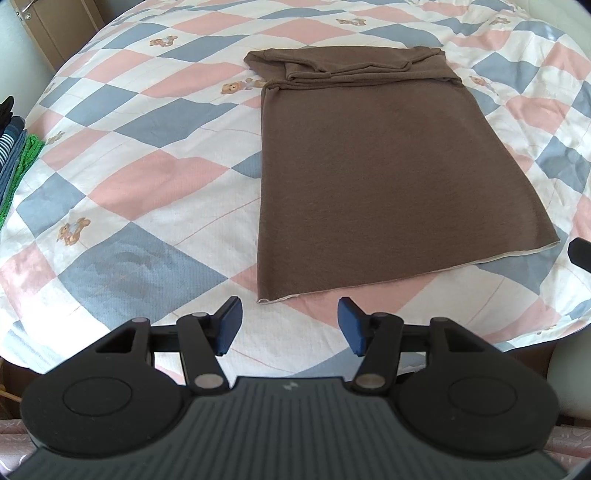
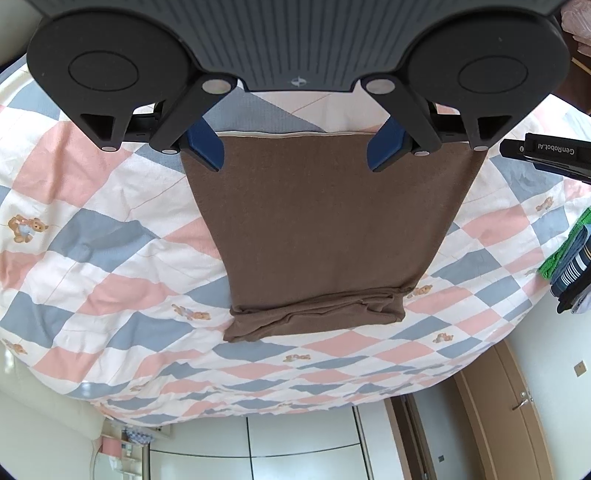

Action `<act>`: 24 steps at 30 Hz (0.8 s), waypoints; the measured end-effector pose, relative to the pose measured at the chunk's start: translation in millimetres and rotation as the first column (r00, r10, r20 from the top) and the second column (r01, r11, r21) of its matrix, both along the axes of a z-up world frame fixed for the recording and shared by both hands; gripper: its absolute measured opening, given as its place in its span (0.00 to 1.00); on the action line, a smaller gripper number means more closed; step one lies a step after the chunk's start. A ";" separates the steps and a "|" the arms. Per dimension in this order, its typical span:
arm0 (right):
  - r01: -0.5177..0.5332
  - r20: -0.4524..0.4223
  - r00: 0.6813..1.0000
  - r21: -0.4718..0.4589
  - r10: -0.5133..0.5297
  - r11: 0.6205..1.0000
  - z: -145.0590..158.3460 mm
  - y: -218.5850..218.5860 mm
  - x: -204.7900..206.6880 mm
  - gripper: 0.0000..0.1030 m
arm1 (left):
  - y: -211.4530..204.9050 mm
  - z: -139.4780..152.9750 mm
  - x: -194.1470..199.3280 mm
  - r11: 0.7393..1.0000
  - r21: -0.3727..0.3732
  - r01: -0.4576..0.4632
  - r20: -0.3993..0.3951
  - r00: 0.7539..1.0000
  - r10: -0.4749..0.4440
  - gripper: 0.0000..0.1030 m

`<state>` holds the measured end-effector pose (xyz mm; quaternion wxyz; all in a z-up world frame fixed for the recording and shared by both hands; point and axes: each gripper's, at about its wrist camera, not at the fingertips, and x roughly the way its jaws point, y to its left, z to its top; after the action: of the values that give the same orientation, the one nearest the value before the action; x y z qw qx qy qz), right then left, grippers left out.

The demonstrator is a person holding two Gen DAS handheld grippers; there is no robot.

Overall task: Fold clothes
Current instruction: 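Open both grippers and lift them away from the folded strip, then grasp the strip's end with both grippers and lift it toward the collar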

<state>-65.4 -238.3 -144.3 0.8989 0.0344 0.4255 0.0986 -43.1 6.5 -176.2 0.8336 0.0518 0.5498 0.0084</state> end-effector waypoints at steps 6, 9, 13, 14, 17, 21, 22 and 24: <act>-0.085 0.003 0.996 -0.087 0.086 0.993 -19.5 2.3 8.1 0.84 | -1.8 -44.1 -12.8 0.957 0.188 0.219 0.070 0.969 -0.235 0.54; -0.209 0.022 0.975 -0.252 0.222 0.945 -41.1 6.8 5.8 0.84 | -6.9 -73.6 -25.8 0.836 0.391 0.385 0.063 0.895 -0.442 0.54; -0.370 0.014 0.897 -0.521 0.441 0.769 -77.2 12.8 -3.5 0.80 | -13.2 -114.5 -47.1 0.539 0.628 0.561 -0.013 0.701 -0.713 0.54; -0.399 0.001 0.871 -0.581 0.491 0.709 -87.1 13.1 -5.5 0.80 | -13.2 -122.2 -51.1 0.473 0.659 0.584 -0.037 0.654 -0.756 0.54; -0.451 -0.053 0.807 -0.700 0.589 0.554 -113.5 8.9 -6.7 0.77 | -9.7 -138.6 -59.7 0.317 0.716 0.622 -0.094 0.535 -0.840 0.54; -0.476 -0.117 0.754 -0.776 0.646 0.415 -137.9 -2.6 -3.0 0.75 | -1.2 -156.0 -63.7 0.177 0.759 0.627 -0.149 0.432 -0.890 0.54; -0.486 -0.140 0.742 -0.786 0.656 0.382 -143.8 -5.3 -2.6 0.74 | 0.7 -160.2 -64.1 0.151 0.768 0.622 -0.159 0.414 -0.896 0.54; -0.506 -0.187 0.714 -0.804 0.675 0.313 -155.2 -10.6 -2.4 0.69 | 2.9 -168.3 -65.7 0.107 0.787 0.608 -0.171 0.382 -0.908 0.54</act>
<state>-67.8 -248.9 -299.4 0.7425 -0.5485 0.3171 0.2175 -108.8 9.4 -344.6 0.6845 0.6687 0.2144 -0.1957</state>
